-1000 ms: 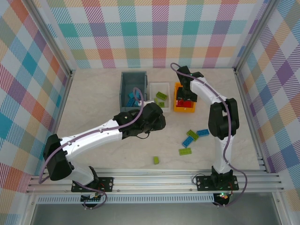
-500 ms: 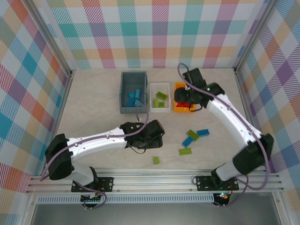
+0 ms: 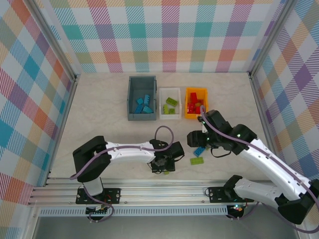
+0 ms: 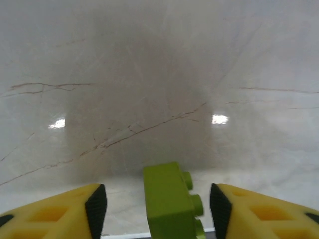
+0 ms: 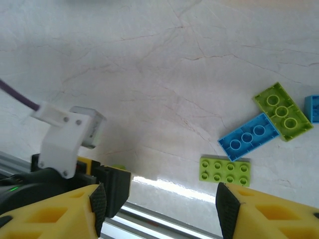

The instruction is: Sort the legos into containers by color

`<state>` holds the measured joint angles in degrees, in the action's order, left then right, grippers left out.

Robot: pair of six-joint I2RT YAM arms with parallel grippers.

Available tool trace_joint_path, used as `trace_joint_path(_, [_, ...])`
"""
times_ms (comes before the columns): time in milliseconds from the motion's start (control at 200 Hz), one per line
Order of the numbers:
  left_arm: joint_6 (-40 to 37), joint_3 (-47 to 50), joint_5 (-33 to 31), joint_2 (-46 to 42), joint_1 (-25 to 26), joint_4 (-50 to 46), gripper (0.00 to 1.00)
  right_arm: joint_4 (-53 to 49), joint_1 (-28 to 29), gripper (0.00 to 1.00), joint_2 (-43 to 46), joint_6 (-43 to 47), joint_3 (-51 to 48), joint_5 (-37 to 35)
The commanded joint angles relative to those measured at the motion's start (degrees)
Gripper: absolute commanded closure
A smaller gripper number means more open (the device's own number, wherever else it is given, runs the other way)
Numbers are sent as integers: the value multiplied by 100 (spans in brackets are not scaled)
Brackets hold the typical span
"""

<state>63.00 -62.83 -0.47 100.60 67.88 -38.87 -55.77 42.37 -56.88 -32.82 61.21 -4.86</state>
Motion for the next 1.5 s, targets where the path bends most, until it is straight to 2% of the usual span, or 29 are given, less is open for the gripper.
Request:
trace_joint_path(0, [73,-76,76,63,94,-55,49,-234,26,39,4,-234,31,40])
trace_joint_path(85, [98,-61,47,70,101,131,59,-208,29,39,-49,-225,64,25])
trace_joint_path(215, [101,-216,-261,-4,86,-5,79,-161,35,40,-112,-208,138,27])
trace_joint_path(305, [-107,-489,-581,-206,-96,-381,82,-55,42,41,-82,-130,178,42])
trace_joint_path(370, [-376,-754,-706,-361,-475,-580,84,145,48,42,-24,-26,209,120])
trace_joint_path(520, [-1297,-1835,-788,-316,-1436,-824,83,1179,43,42,271,124,93,351])
trace_joint_path(685, [-2185,-3262,-870,530,-2271,-712,83,2576,41,41,417,95,-223,123])
trace_joint_path(790, [-2661,-4359,-1082,1310,-2527,-612,82,3146,42,41,327,91,-265,-24])
trace_joint_path(940, [-2953,-6126,-1244,2688,-2805,-971,82,3129,42,41,-4,134,-22,-198])
trace_joint_path(1035, [-3034,-6920,-1445,3392,-2947,-1120,82,3147,43,41,-42,162,-42,-199])
trace_joint_path(1315, [-3101,-7620,-1341,4352,-3175,-993,80,3062,43,41,-9,91,-306,-209])
trace_joint_path(1495, [-3076,-7639,-1302,4368,-3176,-1111,59,3020,43,40,-42,85,-316,-189])
